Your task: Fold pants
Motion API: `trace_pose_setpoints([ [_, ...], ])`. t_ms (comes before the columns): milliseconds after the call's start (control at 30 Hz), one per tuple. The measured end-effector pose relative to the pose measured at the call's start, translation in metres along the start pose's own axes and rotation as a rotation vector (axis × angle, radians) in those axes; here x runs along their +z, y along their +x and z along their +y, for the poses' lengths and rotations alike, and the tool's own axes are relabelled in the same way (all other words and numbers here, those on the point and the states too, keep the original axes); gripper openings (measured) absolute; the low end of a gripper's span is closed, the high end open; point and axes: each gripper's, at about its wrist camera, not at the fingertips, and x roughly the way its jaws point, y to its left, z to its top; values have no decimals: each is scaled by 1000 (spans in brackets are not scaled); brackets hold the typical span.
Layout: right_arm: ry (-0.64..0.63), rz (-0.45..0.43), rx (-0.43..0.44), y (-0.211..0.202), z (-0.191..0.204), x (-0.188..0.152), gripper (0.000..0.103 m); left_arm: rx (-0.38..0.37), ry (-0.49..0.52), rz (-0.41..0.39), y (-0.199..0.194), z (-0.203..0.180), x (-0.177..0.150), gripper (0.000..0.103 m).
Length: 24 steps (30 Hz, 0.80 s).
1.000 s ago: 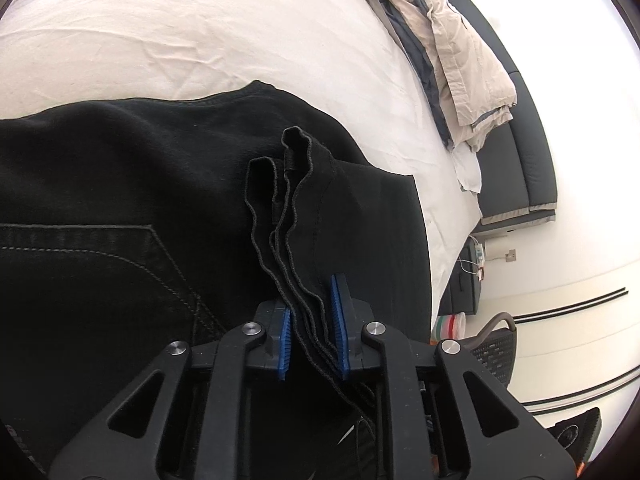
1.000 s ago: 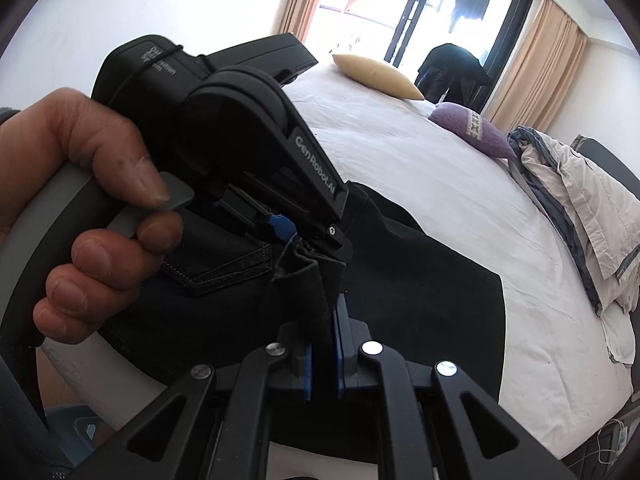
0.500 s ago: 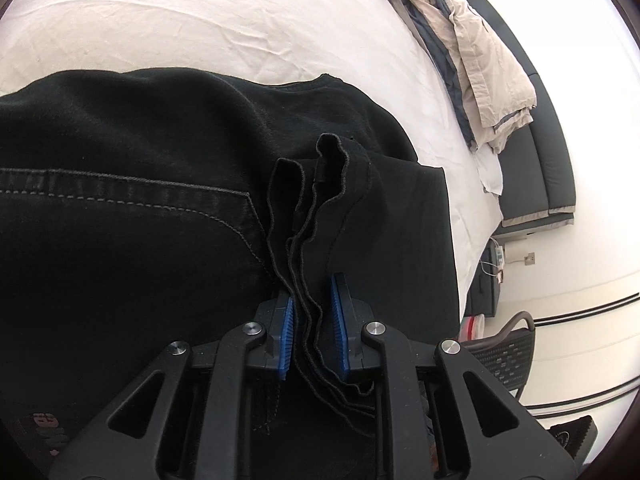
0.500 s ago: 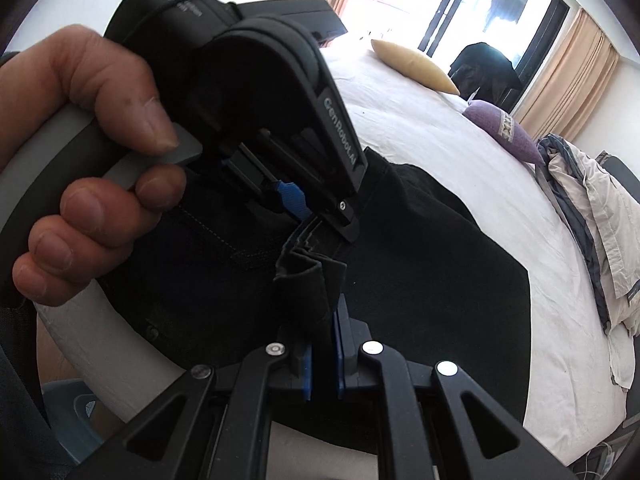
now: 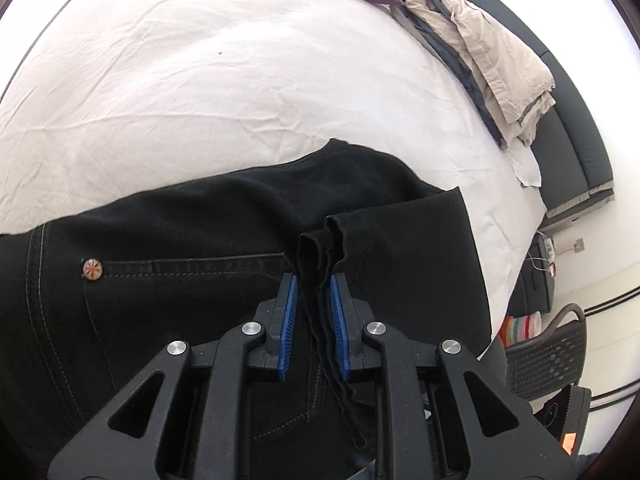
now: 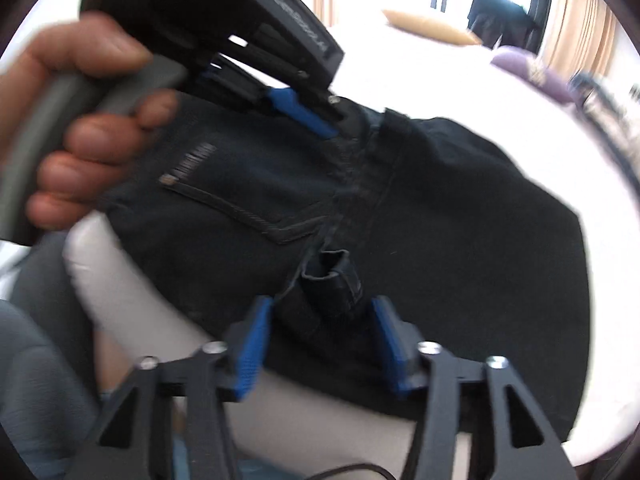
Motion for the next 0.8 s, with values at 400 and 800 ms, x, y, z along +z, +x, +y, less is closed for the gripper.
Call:
trace_pose_setpoints([
  [400,617,-180,406,-44,-219,-24,71,-72,203,125,65,-49,-54,17],
  [800,569,56,565,-34,-216,-66,57,-68,254,80,59,-50,-89,17],
])
